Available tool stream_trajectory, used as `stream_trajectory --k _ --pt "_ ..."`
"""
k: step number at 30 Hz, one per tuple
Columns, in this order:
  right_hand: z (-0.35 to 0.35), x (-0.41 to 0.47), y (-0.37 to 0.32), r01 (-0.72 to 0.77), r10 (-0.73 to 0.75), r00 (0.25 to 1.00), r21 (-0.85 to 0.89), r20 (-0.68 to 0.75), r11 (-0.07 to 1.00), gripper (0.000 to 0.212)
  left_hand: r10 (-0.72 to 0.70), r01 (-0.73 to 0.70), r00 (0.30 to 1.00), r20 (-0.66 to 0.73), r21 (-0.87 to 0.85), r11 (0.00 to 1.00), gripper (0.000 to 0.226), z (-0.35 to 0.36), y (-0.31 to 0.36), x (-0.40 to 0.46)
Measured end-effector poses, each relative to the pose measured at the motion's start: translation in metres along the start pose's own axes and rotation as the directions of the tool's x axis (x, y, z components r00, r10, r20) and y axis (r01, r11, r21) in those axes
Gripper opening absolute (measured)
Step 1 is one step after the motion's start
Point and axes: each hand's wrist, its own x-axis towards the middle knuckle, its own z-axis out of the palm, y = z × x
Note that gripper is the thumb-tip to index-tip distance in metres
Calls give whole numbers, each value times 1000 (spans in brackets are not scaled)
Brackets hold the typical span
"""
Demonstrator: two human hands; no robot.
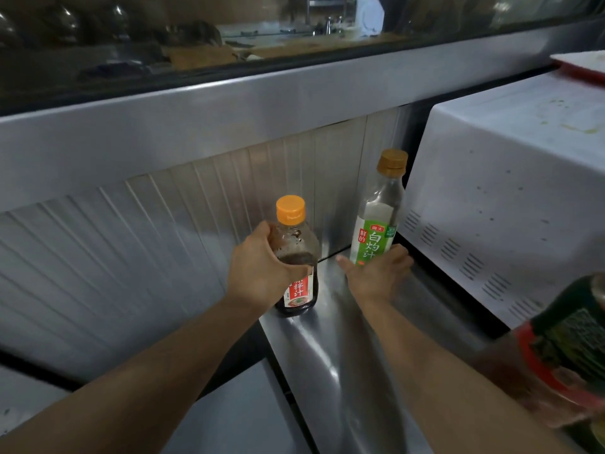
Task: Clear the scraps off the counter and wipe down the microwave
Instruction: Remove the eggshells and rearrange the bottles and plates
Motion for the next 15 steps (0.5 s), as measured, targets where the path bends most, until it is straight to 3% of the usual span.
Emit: stream_trajectory --k 4,9,15 --pt "4 5 4 46 -46 997 -4 -66 999 75 1 -2 1000 -21 -28 1000 62 4 -4 4" --pt "3 14 8 96 -92 994 63 -52 993 60 1 -1 1000 -13 -56 998 63 9 -6 9" --pt "-4 25 18 81 -81 997 41 -6 996 65 27 -27 1000 5 -52 998 63 12 0 11"
